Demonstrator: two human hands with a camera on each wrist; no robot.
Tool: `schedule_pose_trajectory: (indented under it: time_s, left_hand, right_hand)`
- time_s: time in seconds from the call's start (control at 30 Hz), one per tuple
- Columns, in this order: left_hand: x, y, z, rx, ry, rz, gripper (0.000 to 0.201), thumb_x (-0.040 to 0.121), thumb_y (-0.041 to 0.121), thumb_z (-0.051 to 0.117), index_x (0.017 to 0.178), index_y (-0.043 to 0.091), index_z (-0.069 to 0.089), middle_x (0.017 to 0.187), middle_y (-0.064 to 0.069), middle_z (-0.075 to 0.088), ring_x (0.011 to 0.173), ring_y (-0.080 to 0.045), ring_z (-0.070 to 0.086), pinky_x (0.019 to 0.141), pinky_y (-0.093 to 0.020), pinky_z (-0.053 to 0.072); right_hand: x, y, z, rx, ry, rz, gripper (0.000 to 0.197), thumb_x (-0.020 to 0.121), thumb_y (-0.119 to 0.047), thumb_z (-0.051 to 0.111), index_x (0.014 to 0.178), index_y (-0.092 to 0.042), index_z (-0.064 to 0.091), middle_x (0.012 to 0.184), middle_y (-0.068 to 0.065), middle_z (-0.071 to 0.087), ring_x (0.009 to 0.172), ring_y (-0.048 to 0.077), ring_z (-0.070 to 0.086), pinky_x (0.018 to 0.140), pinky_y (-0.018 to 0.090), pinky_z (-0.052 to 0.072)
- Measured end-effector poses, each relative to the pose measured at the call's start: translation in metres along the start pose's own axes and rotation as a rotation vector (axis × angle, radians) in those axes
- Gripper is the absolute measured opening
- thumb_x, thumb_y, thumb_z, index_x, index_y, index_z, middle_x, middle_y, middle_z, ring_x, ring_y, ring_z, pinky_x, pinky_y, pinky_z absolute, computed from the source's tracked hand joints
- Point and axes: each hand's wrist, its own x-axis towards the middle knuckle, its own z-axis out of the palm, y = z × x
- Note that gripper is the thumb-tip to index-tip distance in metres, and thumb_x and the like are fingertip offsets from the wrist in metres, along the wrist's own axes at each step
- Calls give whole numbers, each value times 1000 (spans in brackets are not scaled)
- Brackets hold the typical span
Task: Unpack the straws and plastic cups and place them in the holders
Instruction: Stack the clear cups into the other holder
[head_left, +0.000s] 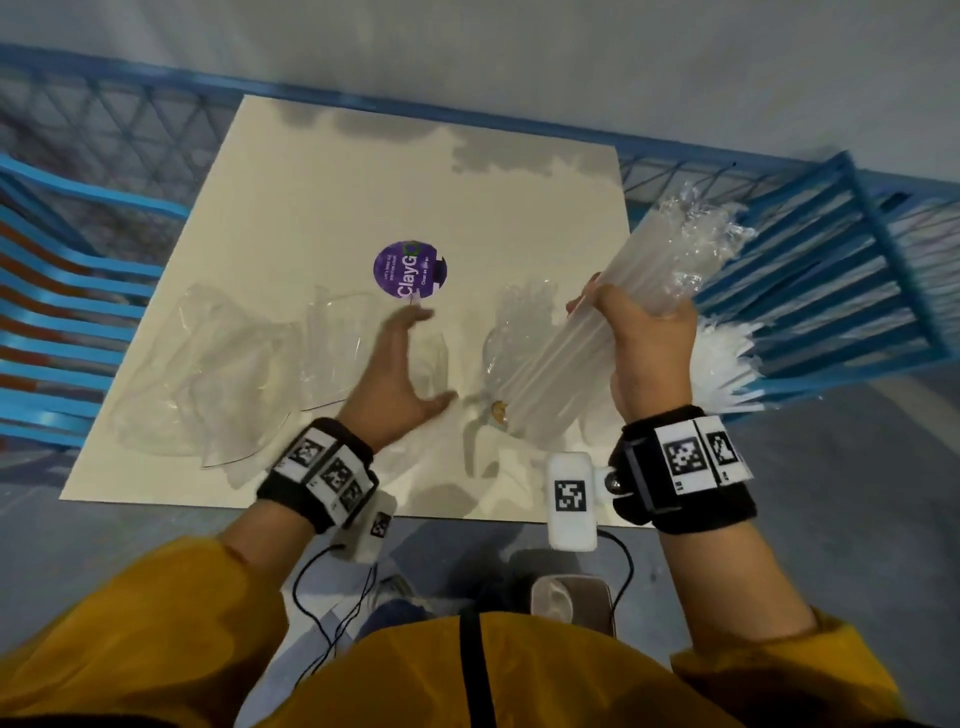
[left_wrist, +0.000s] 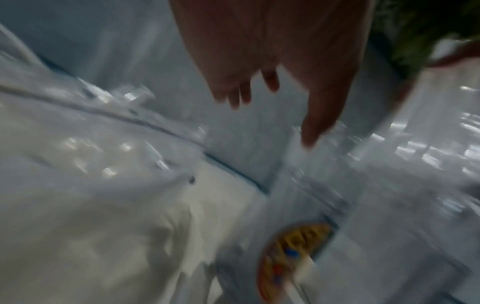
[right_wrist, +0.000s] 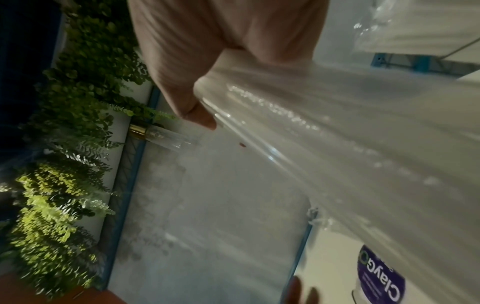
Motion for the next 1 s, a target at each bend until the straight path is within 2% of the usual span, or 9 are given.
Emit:
schedule_pose_trajectory:
  time_s: [0.07, 0.17, 0.27, 0.33, 0.47, 0.67, 0.87, 0.93, 1.0]
  left_hand:
    - [-1, 1, 34, -27, -189, -103, 114, 64, 15, 85, 149, 14, 9, 156, -4, 13, 141, -9, 16, 120, -33, 17]
    - [8, -4, 73, -116, -178, -285, 143, 53, 27, 92, 149, 16, -14, 160, 1, -8, 147, -11, -1, 120, -31, 7]
    - [26, -4, 94, -230, -73, -332, 149, 48, 31, 94, 148, 21, -17, 160, -2, 8, 146, -17, 12, 120, -42, 16]
    - [37, -6, 103, -243, -29, -324, 148, 45, 29, 94, 149, 25, -11, 149, -7, 30, 138, -25, 32, 113, -47, 30]
    - [44, -12, 111, -265, 1, -293, 118, 42, 25, 95, 140, 21, 29, 133, 2, 44, 122, -13, 45, 101, -31, 44]
    - [40, -14, 108, -262, -56, -260, 114, 44, 38, 93, 140, 21, 33, 139, 4, 47, 128, -10, 47, 108, -38, 42]
    - [40, -11, 101, -246, -62, -280, 101, 49, 19, 94, 132, 21, 37, 118, 16, 53, 109, -6, 53, 84, -12, 50]
    - [40, -11, 99, -242, -68, -275, 99, 47, 16, 94, 126, 28, 36, 109, 21, 52, 98, 1, 54, 72, 4, 42]
    - [40, -9, 100, -268, -71, -272, 98, 48, 14, 94, 122, 33, 33, 106, 22, 52, 97, 7, 52, 70, 4, 40]
  right_hand:
    - [7, -1, -2, 52, -5, -10, 19, 67, -1, 67, 83, -10, 61, 65, -3, 69, 66, 23, 64, 70, 36, 55]
    - [19, -1, 0, 134, -5, -11, 24, 68, 1, 67, 89, -5, 57, 62, -2, 68, 65, 21, 64, 73, 38, 57]
    - [29, 3, 6, 143, -14, -7, 26, 64, -4, 69, 88, -8, 58, 62, -1, 68, 70, 26, 65, 81, 48, 56]
    - [35, 7, 11, 143, -9, 6, 35, 62, -7, 71, 94, -3, 58, 66, 1, 69, 73, 28, 65, 81, 50, 56]
    - [45, 9, 15, 126, -4, 17, 46, 56, -13, 73, 98, -5, 56, 72, 7, 67, 77, 33, 65, 80, 54, 56]
    - [63, -5, 21, 190, -43, -20, 38, 58, -5, 71, 91, -8, 54, 65, 5, 66, 67, 30, 64, 77, 57, 54]
    - [44, 16, 24, -22, -98, -14, 66, 53, -26, 73, 106, 8, 56, 96, 26, 67, 88, 36, 68, 80, 41, 58]
    - [38, 25, 19, -70, -132, -5, 60, 58, -21, 75, 106, 10, 57, 97, 25, 68, 86, 28, 69, 74, 29, 58]
    - [34, 29, 11, -95, -148, 1, 42, 66, -5, 74, 100, 14, 60, 84, 14, 71, 77, 15, 70, 68, 22, 56]
